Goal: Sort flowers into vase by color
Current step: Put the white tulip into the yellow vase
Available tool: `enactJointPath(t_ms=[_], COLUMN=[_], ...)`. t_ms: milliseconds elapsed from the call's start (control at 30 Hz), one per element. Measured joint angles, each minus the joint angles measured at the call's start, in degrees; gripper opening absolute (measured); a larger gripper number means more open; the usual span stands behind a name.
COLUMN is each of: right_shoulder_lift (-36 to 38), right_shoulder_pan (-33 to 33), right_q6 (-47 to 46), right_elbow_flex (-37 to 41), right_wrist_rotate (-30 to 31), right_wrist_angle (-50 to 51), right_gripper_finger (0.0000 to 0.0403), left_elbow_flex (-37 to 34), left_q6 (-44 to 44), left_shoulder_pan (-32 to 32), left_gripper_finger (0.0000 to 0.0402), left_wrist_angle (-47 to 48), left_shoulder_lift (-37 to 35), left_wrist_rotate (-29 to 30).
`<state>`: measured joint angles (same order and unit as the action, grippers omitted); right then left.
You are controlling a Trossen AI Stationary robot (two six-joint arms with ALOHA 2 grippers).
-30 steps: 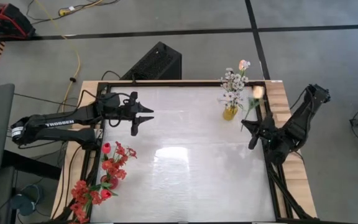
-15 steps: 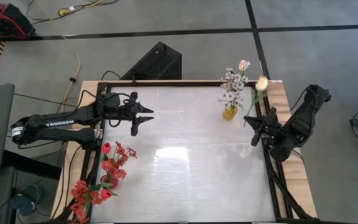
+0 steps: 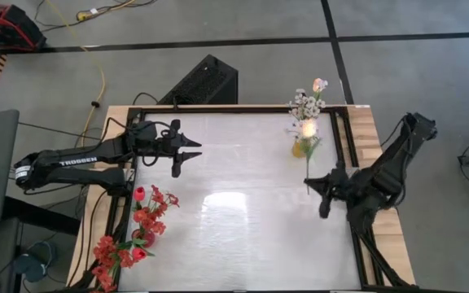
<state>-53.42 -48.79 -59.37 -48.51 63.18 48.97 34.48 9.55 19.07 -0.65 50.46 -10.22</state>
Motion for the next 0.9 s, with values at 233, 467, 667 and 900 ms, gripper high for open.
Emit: enactJointPath(t_ms=[233,467,667,900], right_shoulder_lift=[-11.58,-13.94,-8.32,4.81], right_shoulder_pan=[5.93,13.19,22.89,31.85], right_q6=[3.15,11.28,-5.19,-9.28], right_elbow_flex=[-15.47,-29.34,-27.42,-15.01], right_wrist_rotate=[6.77,18.45,22.07,24.38], right_wrist_angle=[10.57,24.5,40.93,38.98], right_gripper_finger=[0.0021,0.0021,0.0021,0.0021], left_elbow_flex=[0.0,0.0,0.0,0.0], left_q6=[0.74,0.74,0.69,0.51], left_shoulder_pan=[-0.02,-0.02,-0.02,-0.02], left_gripper_finger=[0.0116,0.0116,0.0116,0.0116], left_wrist_angle=[-0.72,-0.65,-0.58,-0.58], left_shoulder_lift=[0.02,0.02,0.02,0.02], left_wrist_rotate=[-0.6,-2.54,-2.73,-2.87])
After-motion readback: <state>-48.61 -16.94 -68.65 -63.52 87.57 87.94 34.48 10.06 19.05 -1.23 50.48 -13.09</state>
